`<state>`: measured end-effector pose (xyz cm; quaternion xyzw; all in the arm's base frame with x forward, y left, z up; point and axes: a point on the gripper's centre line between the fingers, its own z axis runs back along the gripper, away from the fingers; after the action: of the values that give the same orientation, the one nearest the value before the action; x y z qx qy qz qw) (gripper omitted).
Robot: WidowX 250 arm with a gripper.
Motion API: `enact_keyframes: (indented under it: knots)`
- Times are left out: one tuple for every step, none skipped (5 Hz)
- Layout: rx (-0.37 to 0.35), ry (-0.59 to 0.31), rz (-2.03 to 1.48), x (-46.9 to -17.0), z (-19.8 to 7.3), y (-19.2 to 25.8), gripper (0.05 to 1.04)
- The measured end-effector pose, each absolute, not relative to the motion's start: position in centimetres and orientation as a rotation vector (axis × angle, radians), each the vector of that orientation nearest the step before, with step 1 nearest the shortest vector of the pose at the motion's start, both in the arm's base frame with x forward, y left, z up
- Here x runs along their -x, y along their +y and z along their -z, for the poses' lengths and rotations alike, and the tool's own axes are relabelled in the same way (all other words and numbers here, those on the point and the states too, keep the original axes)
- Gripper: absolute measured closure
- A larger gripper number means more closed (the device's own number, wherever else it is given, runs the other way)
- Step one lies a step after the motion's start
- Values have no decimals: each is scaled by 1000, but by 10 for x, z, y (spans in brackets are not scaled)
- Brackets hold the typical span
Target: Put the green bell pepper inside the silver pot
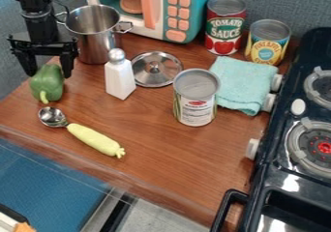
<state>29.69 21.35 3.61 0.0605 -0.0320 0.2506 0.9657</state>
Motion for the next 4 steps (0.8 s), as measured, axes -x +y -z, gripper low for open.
enact_keyframes:
  knots:
    - [-116, -42, -525, -297, -31, 214, 146]
    - [-115, -44, -541, -298, -32, 215, 364]
    - [-103, -38, -551, -298, -32, 213, 366]
    - [-90, -42, -558, -302, -38, 214, 366]
